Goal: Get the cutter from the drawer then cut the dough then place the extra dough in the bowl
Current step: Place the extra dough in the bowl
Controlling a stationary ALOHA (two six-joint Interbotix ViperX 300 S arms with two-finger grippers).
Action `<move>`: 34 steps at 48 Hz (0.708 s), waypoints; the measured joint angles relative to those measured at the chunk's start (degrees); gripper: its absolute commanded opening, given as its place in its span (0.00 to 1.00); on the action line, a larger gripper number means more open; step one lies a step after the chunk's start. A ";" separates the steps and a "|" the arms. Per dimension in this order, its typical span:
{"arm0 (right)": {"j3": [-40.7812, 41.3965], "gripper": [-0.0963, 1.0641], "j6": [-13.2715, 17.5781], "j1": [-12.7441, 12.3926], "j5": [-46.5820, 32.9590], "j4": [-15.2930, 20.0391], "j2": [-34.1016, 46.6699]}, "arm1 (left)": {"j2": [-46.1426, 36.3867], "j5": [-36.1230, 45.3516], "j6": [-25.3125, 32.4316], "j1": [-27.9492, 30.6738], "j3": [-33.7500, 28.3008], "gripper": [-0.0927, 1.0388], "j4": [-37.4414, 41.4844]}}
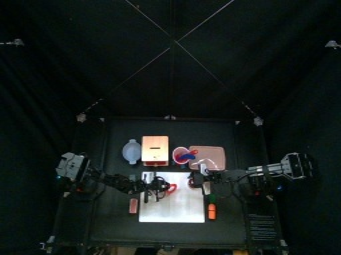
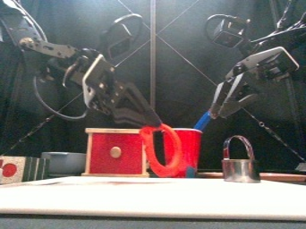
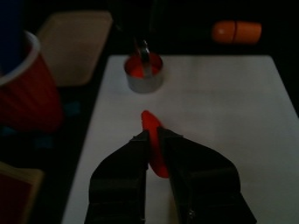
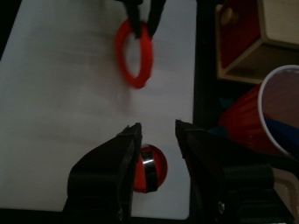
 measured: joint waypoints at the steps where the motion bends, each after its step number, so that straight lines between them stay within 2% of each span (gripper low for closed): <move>1: 0.00 0.74 0.00 0.00 0.00 0.00 0.00 | -1.23 -0.44 0.00 0.44 0.62 0.59 0.00; 16: -1.32 0.74 -0.09 -0.53 -0.88 -0.18 0.44 | -21.01 -2.11 6.42 11.34 7.38 0.59 -0.53; 34: -1.32 0.74 -0.09 -0.88 -1.41 -0.26 0.53 | -38.94 -2.55 6.50 22.50 20.92 0.59 -7.65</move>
